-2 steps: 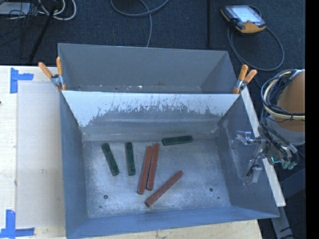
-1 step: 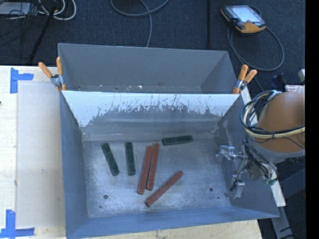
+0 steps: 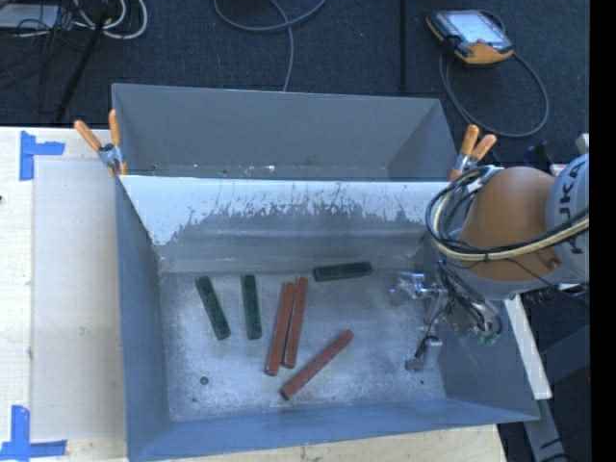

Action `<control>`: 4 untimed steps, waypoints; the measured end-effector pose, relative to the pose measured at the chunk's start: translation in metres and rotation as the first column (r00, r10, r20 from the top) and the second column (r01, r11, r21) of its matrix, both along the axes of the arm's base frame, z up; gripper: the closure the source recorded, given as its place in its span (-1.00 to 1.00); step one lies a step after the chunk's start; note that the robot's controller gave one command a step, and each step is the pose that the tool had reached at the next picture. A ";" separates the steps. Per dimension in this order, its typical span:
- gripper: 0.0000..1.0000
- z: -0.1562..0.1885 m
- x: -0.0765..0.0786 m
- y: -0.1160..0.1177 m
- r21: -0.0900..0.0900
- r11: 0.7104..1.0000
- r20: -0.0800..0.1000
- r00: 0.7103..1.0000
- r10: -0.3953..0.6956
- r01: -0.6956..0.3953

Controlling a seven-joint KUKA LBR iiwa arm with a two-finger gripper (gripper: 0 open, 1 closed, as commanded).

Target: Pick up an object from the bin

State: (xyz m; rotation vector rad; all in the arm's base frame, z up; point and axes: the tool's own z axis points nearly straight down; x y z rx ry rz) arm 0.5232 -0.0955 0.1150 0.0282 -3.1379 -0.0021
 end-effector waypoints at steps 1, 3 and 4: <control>-1.00 -0.015 -0.007 0.027 -0.001 0.993 0.007 0.993 0.121 -0.121; 1.00 -0.039 -0.020 0.095 -0.002 0.995 0.001 0.995 -0.099 0.099; 1.00 -0.039 -0.020 0.095 -0.002 0.995 0.001 0.995 -0.098 0.098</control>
Offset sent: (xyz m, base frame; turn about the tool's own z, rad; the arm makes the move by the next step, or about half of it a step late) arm 0.0178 0.0855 -0.0152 -0.0662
